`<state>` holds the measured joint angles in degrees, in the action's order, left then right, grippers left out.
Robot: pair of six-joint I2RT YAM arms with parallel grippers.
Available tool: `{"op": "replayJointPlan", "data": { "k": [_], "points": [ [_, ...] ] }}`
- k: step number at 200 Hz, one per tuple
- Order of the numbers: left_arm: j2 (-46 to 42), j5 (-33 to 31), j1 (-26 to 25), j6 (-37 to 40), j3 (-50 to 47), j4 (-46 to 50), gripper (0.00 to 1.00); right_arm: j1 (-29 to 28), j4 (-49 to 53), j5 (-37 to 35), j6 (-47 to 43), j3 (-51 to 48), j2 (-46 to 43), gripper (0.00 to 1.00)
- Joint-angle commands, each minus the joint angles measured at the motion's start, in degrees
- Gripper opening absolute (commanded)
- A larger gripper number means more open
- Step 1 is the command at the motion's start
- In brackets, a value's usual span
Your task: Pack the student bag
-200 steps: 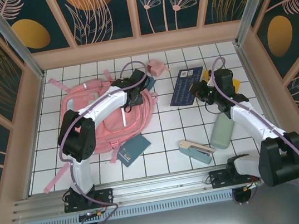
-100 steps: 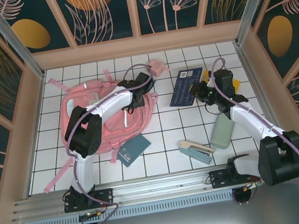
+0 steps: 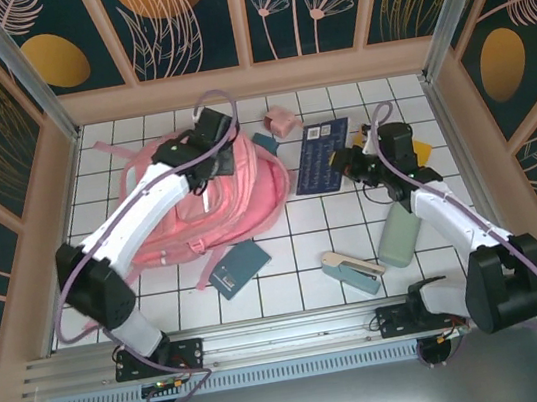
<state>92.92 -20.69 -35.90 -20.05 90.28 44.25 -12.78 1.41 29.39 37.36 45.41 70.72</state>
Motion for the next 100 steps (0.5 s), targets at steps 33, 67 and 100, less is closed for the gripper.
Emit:
{"op": "replayJointPlan", "data": {
  "k": [33, 67, 100],
  "points": [
    [-10.96, 0.64, 0.72, 13.37, -1.9, -10.61, 0.0, -8.29, -5.93, 10.89, 2.44, 9.29, 8.33, 0.0],
    [-15.31, 12.68, 7.94, 7.6, -3.92, -16.02, 0.0, -12.73, -8.34, 10.78, 7.14, 11.51, 11.41, 0.0],
    [-12.74, 16.61, 8.39, 4.65, -3.47, -15.73, 0.0, -15.1, -6.04, 7.19, 10.43, 13.31, 12.27, 0.0]
  ]
}}
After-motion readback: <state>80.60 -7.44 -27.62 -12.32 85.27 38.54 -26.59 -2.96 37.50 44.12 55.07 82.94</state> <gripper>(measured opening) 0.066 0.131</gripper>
